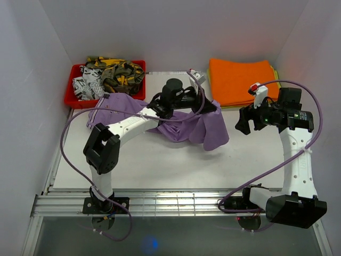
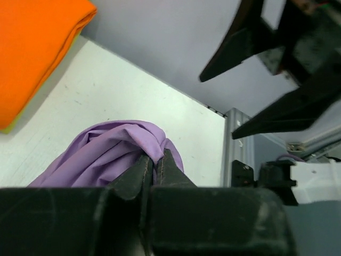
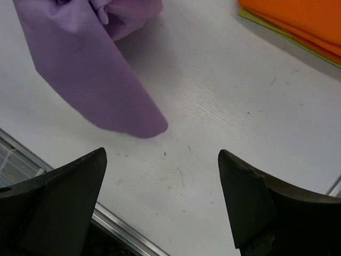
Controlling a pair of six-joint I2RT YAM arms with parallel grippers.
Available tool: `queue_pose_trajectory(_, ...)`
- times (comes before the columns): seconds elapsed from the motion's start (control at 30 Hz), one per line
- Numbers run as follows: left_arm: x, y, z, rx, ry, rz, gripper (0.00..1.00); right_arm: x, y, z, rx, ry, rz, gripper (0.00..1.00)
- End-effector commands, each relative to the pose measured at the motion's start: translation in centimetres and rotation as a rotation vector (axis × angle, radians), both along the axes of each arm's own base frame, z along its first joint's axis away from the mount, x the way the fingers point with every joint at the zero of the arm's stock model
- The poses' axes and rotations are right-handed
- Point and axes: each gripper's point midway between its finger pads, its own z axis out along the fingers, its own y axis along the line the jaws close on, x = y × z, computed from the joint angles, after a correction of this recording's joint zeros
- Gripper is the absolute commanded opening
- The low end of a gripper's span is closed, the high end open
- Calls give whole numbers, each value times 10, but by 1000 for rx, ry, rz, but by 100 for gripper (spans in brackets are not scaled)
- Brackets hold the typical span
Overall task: Fold and stack the trousers
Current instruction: Move the trousers to the center of the board
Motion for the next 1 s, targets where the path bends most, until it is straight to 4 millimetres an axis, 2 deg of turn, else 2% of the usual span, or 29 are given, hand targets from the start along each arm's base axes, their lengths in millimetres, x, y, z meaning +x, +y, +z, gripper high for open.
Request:
queue_pose_trajectory(0.0,20,-11,43,-70,-138,99,17,2,-26,-13,-144,9,-62,90)
queue_pose_trajectory(0.03,25,-10,39,-48,-130,117,33,3,-34,-17,-183,14,-87,91)
queue_pose_trajectory(0.07,29,-7,48,-45,-149,136,50,3,-36,-22,-195,29,-87,91)
queue_pose_trajectory(0.1,36,0,51,-26,-163,181,62,2,-38,-25,-206,37,-84,91)
queue_pose_trajectory(0.13,45,14,45,28,-164,214,81,0,-38,-28,-208,47,-75,91)
queue_pose_trajectory(0.17,47,30,63,23,-181,236,87,-2,-37,-34,-204,69,-61,91)
queue_pose_trajectory(0.2,47,43,67,29,-173,215,88,-5,-34,-38,-200,83,-43,90)
queue_pose_trajectory(0.23,65,78,60,76,-116,250,95,-7,-29,-40,-188,87,3,90)
queue_pose_trajectory(0.27,68,100,78,68,-122,261,97,-14,-25,-50,-176,140,31,90)
queue_pose_trajectory(0.3,73,122,80,86,-109,268,98,-16,-20,-55,-171,162,62,90)
queue_pose_trajectory(0.33,94,167,71,135,-53,341,98,-19,-17,-61,-170,191,77,90)
queue_pose_trajectory(0.4,105,217,80,175,-105,373,98,-22,-7,-81,-175,259,111,90)
queue_pose_trajectory(0.43,118,264,69,227,-60,462,97,-20,-7,-89,-185,284,87,90)
queue_pose_trajectory(0.5,127,314,61,285,-65,564,97,-7,-1,-101,-200,277,84,90)
queue_pose_trajectory(0.53,132,361,53,300,-30,639,97,-2,-1,-104,-217,273,79,90)
queue_pose_trajectory(0.6,134,394,38,382,-79,672,97,10,12,-110,-225,250,108,90)
queue_pose_trajectory(0.63,132,417,20,428,-45,694,97,13,12,-115,-246,248,111,90)
queue_pose_trajectory(0.7,133,436,2,483,-48,687,97,17,18,-131,-296,267,155,90)
queue_pose_trajectory(0.73,134,450,-16,525,-32,683,96,17,13,-142,-347,279,157,90)
queue_pose_trajectory(0.83,138,472,-39,565,16,703,95,17,5,-172,-448,325,186,90)
queue_pose_trajectory(0.97,148,482,-66,582,59,701,95,-5,-10,-212,-528,431,217,90)
